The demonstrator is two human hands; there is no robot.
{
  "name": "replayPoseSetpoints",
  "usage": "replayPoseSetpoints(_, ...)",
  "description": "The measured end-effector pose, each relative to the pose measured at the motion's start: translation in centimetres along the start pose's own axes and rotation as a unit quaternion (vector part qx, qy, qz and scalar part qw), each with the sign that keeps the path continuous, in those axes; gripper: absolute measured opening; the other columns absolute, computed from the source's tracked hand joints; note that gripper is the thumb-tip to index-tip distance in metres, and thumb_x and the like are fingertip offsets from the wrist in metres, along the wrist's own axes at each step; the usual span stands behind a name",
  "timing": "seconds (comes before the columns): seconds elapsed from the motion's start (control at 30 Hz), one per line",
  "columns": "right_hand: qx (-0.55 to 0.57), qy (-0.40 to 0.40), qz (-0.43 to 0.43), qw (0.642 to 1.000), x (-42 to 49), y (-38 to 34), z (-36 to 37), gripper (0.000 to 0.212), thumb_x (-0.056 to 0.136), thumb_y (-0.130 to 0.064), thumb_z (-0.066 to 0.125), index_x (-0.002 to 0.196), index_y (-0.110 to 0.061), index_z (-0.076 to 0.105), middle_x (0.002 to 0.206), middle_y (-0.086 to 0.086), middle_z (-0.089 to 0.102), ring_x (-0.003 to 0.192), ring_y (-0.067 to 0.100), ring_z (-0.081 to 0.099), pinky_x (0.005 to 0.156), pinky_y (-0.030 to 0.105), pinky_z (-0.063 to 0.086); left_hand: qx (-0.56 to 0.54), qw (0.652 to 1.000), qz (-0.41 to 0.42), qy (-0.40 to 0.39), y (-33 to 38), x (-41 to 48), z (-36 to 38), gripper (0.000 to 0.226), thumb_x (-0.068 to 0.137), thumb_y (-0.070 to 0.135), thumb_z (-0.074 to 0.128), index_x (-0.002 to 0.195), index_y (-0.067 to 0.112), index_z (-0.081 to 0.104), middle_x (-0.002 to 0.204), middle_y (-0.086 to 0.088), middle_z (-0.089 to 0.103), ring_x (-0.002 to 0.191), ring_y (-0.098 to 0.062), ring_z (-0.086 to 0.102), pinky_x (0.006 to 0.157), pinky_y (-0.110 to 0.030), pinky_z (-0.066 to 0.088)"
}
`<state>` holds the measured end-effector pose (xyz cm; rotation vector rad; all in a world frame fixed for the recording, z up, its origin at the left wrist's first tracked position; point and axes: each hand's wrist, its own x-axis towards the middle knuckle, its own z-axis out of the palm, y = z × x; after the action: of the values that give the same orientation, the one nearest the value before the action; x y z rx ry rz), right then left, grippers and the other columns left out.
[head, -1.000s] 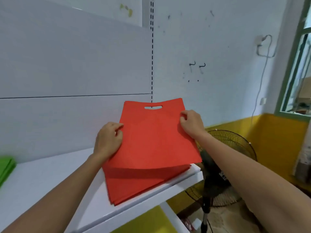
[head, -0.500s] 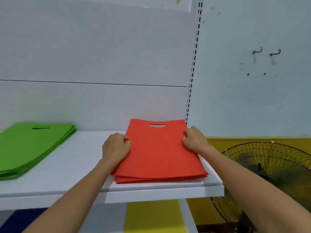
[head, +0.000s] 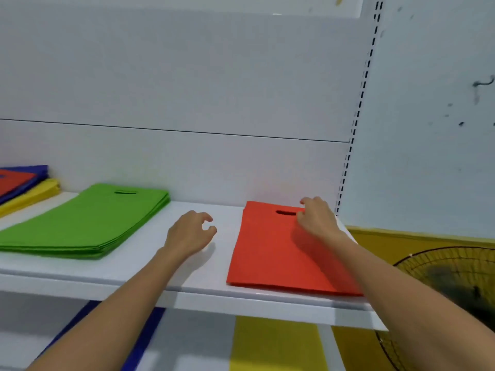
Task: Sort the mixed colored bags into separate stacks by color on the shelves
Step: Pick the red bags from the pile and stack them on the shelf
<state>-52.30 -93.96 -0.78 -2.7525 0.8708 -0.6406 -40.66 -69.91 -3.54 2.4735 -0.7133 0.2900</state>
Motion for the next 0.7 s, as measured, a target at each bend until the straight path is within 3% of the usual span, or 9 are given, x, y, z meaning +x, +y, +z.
replayPoseSetpoints(0.2, 0.101, -0.015, -0.146, 0.984, -0.5, -17.4, 2.9, 0.045, 0.092, -0.016, 0.045, 0.136, -0.012, 0.042, 0.131, 0.014, 0.047, 0.124, 0.030, 0.042, 0.101, 0.039, 0.036, 0.033, 0.996, -0.060, 0.058, -11.8, -1.0, -8.9, 0.033, 0.086, 0.028, 0.057, 0.118, 0.023, 0.062, 0.121, -0.005, 0.060, 0.106, -0.024, 0.058, 0.090, -0.033, 0.045)
replayPoseSetpoints(0.43, 0.180, -0.045, -0.300, 0.936, -6.0, -40.5, 7.2, 0.046, 0.090, -0.018, 0.048, 0.136, -0.013, 0.043, 0.127, 0.015, 0.049, 0.122, 0.030, 0.044, 0.099, 0.038, 0.038, 0.080, 0.982, -0.128, 0.116, -27.7, -7.4, -21.2, 0.034, 0.086, 0.022, 0.056, 0.120, 0.021, 0.060, 0.116, -0.002, 0.059, 0.102, -0.020, 0.057, 0.088, -0.032, 0.044)
replayPoseSetpoints(0.7, 0.244, -0.110, -0.356, 0.896, -12.0, -58.1, 12.9, 0.045, 0.090, -0.016, 0.046, 0.134, -0.010, 0.045, 0.126, 0.014, 0.050, 0.119, 0.030, 0.046, 0.094, 0.038, 0.040, 0.124, 0.964, -0.185, 0.142, -41.3, -12.8, -30.5, 0.037, 0.085, 0.019, 0.054, 0.122, 0.025, 0.059, 0.115, 0.000, 0.059, 0.100, -0.017, 0.056, 0.089, -0.031, 0.044)
